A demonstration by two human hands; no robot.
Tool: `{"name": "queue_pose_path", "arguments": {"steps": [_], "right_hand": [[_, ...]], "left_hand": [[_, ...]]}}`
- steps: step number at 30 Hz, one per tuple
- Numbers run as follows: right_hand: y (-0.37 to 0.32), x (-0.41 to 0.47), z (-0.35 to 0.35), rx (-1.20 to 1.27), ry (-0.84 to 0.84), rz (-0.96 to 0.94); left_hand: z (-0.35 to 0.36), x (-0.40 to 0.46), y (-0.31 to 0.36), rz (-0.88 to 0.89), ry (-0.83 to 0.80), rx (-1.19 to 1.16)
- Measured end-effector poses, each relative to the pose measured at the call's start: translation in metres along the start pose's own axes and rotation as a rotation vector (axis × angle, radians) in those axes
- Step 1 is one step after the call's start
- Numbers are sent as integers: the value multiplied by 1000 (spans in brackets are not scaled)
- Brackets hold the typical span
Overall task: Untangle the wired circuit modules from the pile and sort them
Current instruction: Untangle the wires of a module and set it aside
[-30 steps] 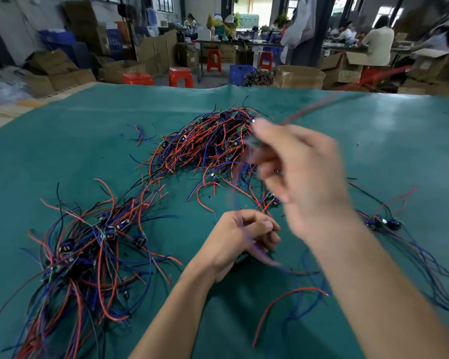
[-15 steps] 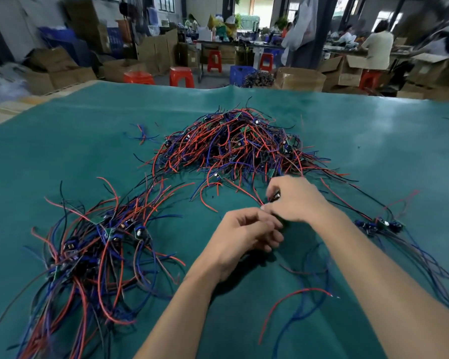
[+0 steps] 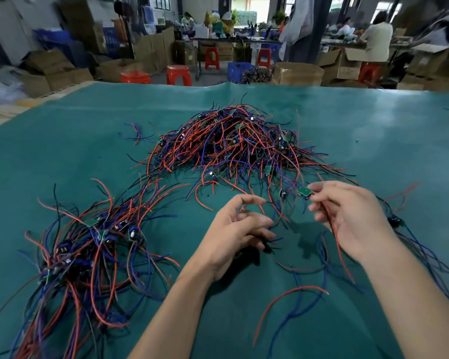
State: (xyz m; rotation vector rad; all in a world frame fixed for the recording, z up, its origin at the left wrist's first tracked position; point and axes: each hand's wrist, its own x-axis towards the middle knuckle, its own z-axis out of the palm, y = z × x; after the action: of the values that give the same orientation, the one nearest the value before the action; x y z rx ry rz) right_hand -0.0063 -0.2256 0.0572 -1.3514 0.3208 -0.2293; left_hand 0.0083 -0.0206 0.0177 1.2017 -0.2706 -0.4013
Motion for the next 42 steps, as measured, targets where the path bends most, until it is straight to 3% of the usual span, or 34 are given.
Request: {"name": "queue_pose_path", "arguments": {"steps": [3,7,12,18,24,29,42], "right_hand": [[1,-18,12,113,-200,89],[14,-30,28,-166,-341,-55],[21,-26,28,-260,-312,-192],[31,-26,31,-348,-338,-126],[34,-24,30,-304,-246,-162],[35,-21,31,-147,-272,-141],[43,-19,31,-122,-200,-209]], "left_hand": [[1,-1,-1,-27,-42,15],[3,0,-1,-33,-19,-30],[0,2,-1,-35,3,-85],[-4,3,-4,-10,-55,-64],[-4,3,-6,3,-85,-30],[-4,3,-6,47,-25,-19],[-2,0,-6,-10,-57,-23]]}}
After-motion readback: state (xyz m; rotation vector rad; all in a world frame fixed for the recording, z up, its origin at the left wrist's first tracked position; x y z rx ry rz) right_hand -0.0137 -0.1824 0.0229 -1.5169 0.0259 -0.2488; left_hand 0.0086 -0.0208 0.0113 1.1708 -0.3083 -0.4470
